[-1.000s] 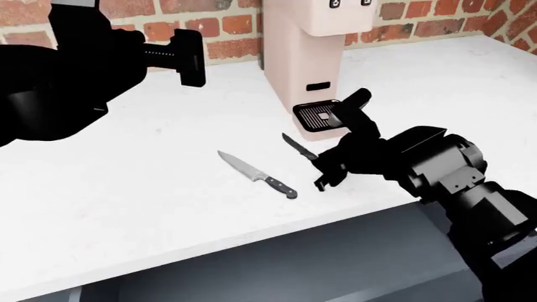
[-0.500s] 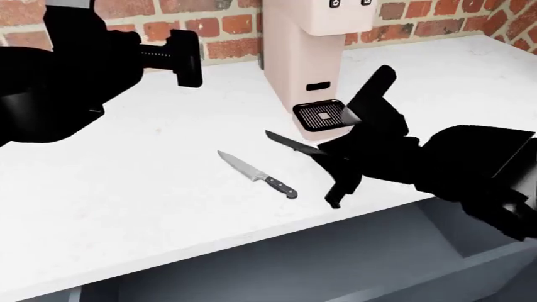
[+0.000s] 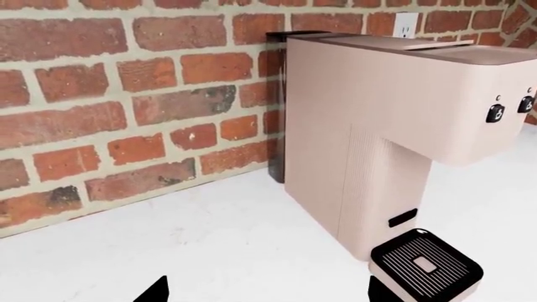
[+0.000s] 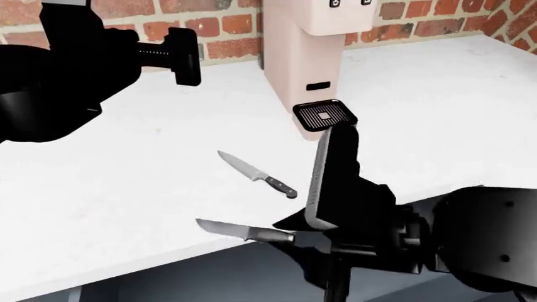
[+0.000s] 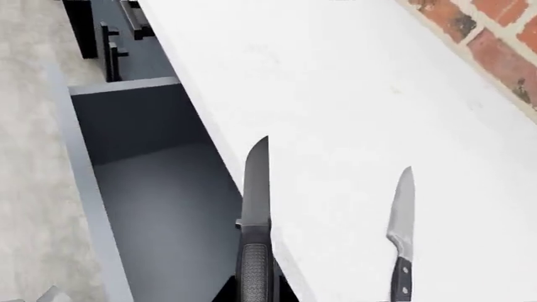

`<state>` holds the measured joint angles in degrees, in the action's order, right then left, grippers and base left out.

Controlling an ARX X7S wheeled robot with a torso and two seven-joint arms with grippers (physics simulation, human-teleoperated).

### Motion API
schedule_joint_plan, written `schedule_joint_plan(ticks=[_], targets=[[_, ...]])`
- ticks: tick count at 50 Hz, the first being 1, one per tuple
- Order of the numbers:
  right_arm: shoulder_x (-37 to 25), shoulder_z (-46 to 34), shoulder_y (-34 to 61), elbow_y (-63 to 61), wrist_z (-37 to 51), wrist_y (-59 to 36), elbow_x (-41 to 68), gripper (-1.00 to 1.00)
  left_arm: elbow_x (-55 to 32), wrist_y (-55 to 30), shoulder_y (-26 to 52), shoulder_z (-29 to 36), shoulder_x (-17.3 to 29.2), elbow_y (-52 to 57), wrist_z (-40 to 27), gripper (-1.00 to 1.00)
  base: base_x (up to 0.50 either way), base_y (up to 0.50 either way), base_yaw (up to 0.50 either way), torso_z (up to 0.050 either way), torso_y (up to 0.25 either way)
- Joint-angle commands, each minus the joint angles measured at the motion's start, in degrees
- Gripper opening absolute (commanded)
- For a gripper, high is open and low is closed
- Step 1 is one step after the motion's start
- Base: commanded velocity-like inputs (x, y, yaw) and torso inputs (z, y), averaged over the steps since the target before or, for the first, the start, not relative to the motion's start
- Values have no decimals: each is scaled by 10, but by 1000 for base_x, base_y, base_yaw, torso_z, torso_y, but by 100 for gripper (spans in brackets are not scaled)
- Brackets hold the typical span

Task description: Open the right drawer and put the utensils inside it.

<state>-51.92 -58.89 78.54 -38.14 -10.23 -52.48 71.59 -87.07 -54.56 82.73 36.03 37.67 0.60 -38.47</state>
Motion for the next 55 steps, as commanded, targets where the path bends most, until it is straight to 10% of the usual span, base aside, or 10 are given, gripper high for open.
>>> schedule_joint_plan(ticks=[1,23,51,52,55], targets=[[45,-12,30,-47,1,-35,6,-100,-1,-1,1,1,2,1,0,100,0,0,0,0,0],[173,-89,-7,1,-2,-46,-62,-100,5,6,-10,3,9,3,7,100,0,0,0,0,0],[162,-105,-37,91,-24,-13,-117,-100,6,9,-14,5,12,2,8,100,0,0,0,0,0],[162,-103,-35,91,-26,-15,-112,100,6,9,-14,5,12,2,8,100,0,0,0,0,0],[163,-99,-35,96,-24,-15,-107,100,7,10,-13,6,11,0,9,100,0,0,0,0,0]])
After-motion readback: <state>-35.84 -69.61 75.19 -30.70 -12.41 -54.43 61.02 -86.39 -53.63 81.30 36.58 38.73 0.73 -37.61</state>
